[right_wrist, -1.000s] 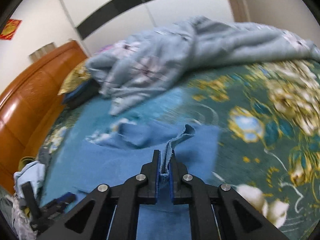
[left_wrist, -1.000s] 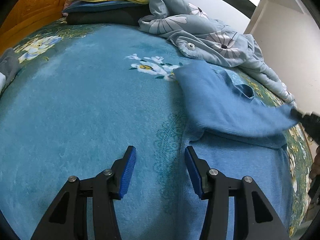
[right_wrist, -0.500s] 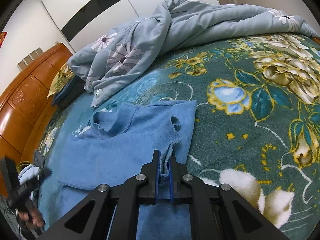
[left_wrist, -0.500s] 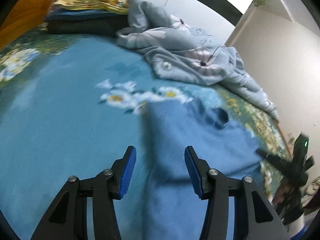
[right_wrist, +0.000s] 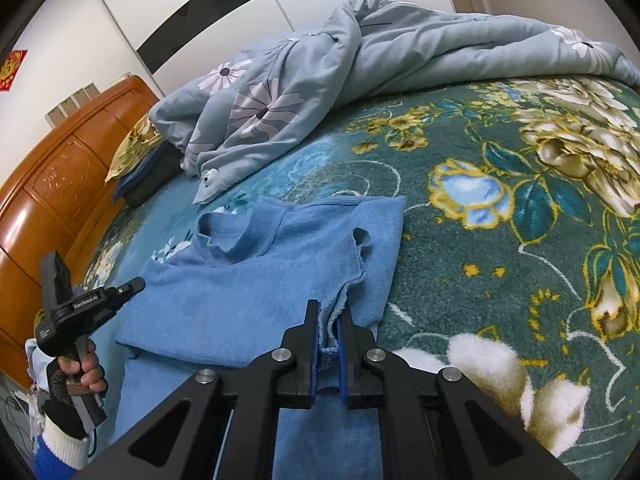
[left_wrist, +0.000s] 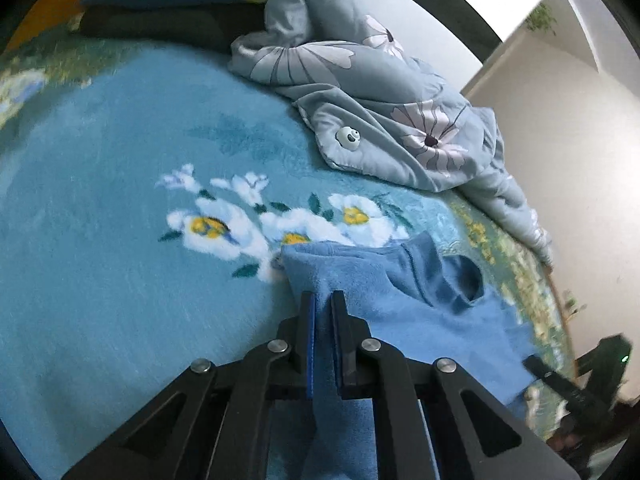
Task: Fold clothes
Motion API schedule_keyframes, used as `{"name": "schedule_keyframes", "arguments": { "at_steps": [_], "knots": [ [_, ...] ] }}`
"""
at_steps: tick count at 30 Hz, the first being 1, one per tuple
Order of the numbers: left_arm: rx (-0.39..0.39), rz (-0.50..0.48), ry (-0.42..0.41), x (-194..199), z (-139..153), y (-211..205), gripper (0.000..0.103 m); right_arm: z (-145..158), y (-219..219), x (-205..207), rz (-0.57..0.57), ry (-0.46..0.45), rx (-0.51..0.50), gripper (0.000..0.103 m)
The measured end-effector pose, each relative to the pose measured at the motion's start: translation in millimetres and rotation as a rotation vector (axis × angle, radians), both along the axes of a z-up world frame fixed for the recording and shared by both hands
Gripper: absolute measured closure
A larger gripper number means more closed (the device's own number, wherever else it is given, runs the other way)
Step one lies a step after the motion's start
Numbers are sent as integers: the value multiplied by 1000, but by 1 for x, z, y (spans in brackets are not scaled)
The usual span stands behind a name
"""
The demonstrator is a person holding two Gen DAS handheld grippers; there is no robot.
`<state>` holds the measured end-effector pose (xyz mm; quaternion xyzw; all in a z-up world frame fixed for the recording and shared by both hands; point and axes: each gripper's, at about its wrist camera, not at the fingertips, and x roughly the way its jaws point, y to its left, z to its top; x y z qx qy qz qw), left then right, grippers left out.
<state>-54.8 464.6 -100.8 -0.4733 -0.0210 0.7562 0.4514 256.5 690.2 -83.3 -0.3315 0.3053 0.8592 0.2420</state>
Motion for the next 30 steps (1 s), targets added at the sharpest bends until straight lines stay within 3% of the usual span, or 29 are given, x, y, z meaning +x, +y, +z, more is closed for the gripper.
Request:
{"name": "schedule_keyframes", "arguments": {
  "at_steps": [5,10,16,19,21,24,30],
  "knots": [
    [-58,0,-13,-6,-16,2,94,-14,7,0,-13,-17,-31,95],
    [-13,-16,-51,-4,-7,-12,89,-15,6,2,-14,-6,-39,92],
    [-53,-47,111,17,20,-35,79,0,-1,11,9,-35,45,92],
    [-28,-83,185,34,38,-41,77,10,-3,18,-14,-43,93,92],
    [-15,-128,209,47,47,-38,69,18,-7,20,-20,-36,115,91],
    [-29,-204,243,67,45,-22,68,25,-20,12,36,-15,130,91],
    [-145,-230,253,76,13,-13,68,4,-41,-2,116,-105,172,91]
  ]
}}
